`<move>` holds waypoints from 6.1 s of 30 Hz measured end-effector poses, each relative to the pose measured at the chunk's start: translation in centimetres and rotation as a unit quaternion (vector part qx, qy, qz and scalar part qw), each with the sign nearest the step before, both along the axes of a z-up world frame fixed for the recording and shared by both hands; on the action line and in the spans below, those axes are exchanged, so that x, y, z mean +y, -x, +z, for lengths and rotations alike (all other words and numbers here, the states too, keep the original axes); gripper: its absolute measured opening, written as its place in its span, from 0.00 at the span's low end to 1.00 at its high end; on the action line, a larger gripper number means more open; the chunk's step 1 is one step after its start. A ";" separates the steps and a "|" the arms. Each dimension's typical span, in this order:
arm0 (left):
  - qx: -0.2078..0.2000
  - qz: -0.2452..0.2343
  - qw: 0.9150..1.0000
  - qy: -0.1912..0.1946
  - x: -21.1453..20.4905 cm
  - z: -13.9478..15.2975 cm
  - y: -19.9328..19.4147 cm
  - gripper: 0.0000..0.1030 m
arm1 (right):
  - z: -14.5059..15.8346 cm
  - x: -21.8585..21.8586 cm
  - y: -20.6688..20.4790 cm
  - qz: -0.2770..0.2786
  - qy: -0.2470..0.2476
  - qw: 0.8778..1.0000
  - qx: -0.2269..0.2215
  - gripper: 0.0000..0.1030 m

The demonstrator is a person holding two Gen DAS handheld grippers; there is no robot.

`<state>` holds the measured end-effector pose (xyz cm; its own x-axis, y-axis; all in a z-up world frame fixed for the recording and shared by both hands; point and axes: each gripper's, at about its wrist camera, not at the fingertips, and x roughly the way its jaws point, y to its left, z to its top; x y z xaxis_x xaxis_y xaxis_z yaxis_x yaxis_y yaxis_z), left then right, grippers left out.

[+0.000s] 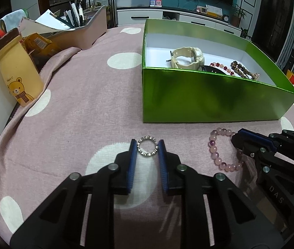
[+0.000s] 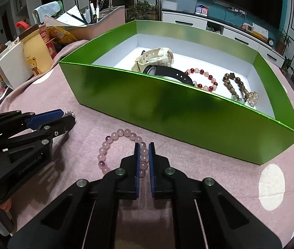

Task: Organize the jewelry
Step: 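Carry the silver ring and pink bead bracelet over the green box with both tools, then lower the silver ring and pink bead bracelet into the box and open both tools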

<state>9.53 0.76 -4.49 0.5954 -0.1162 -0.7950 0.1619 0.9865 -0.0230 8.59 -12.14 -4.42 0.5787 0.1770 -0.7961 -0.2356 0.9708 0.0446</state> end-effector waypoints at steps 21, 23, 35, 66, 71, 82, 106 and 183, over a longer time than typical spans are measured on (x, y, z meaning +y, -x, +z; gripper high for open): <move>0.011 0.005 1.000 0.017 0.1 0.5 1.4 0.20 | 2.6 -3.8 2.8 -0.037 -0.045 0.998 -0.024 0.07; 0.009 0.002 1.000 0.019 -0.1 0.8 1.8 0.20 | 2.8 -4.2 3.2 -0.040 -0.047 0.998 -0.026 0.07; 0.005 -0.014 0.999 0.030 -1.3 1.9 3.9 0.20 | 3.7 -6.6 5.7 -0.066 -0.058 0.995 -0.036 0.07; -0.026 -0.041 0.998 0.041 -4.5 7.0 7.6 0.20 | 6.7 -11.8 10.0 -0.101 -0.108 0.985 -0.085 0.07; -0.033 -0.043 0.998 0.044 -4.8 7.9 7.8 0.20 | 7.5 -12.6 10.4 -0.105 -0.117 0.983 -0.097 0.07; -0.051 -0.045 0.997 0.046 -5.2 9.6 7.7 0.20 | 8.9 -13.0 10.3 -0.102 -0.129 0.979 -0.117 0.07; -0.082 -0.066 0.993 0.044 -7.1 12.3 6.0 0.20 | 11.1 -13.6 8.9 -0.095 -0.143 0.974 -0.149 0.07; -0.100 -0.072 0.991 0.043 -9.8 13.9 -4.0 0.20 | 11.1 -14.3 0.3 -0.105 -0.139 0.973 -0.154 0.07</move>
<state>13.48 -9.01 9.43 0.7119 -0.2741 -0.6466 0.3104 0.9487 -0.0604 8.33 -26.47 6.65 0.8283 0.2134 -0.5180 -0.0778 0.9595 0.2708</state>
